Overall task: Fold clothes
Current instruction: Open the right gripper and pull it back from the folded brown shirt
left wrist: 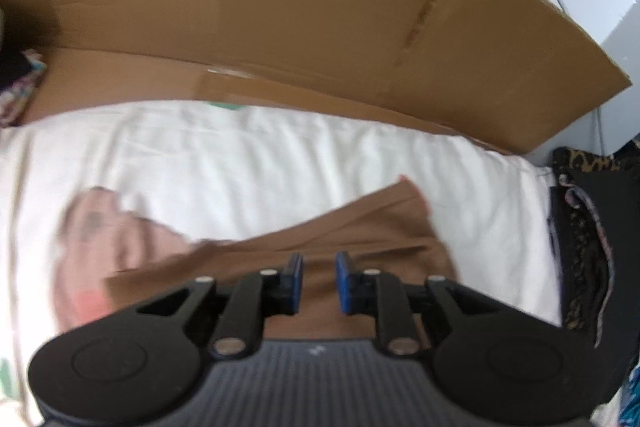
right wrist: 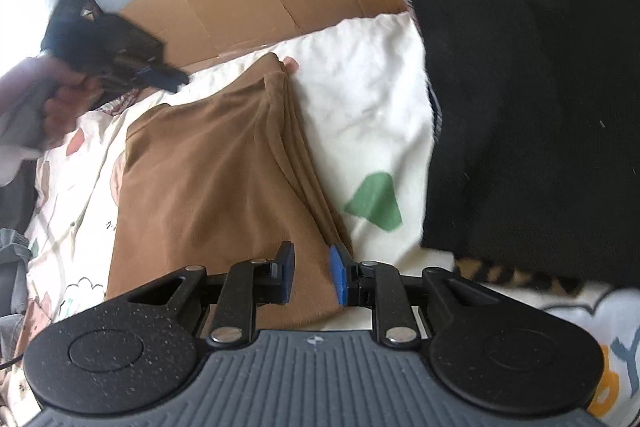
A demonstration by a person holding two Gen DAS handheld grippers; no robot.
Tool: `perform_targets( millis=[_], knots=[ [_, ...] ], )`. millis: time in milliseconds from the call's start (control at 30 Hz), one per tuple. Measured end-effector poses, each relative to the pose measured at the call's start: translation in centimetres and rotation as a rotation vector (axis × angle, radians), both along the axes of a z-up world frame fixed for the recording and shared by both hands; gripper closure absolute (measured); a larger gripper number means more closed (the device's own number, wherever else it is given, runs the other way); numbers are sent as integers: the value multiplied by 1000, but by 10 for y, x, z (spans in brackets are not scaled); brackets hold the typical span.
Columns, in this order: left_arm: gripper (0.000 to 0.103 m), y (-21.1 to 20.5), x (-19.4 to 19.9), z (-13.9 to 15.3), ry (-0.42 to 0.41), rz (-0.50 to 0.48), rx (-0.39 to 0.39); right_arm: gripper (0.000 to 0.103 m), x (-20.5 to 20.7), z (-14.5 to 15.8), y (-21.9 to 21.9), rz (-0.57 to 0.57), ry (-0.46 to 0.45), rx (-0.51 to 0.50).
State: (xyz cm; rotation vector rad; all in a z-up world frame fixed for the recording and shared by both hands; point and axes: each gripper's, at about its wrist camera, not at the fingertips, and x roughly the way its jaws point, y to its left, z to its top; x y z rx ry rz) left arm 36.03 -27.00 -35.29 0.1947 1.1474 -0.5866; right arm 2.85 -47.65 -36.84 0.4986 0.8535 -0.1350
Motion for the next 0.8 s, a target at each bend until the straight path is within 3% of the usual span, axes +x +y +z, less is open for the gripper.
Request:
perform_targets(
  millis=[167, 367, 600, 800],
  knots=[
    [78, 43, 9, -2, -31, 50, 34, 78, 29, -1, 9, 40, -2, -40],
    [79, 88, 21, -12, -28, 165, 19, 78, 56, -9, 18, 92, 22, -93],
    [69, 113, 17, -32, 22, 222, -13, 78, 64, -19, 17, 111, 73, -116],
    [71, 118, 18, -48, 60, 219, -35, 78, 60, -20, 13, 104, 77, -101]
  ],
)
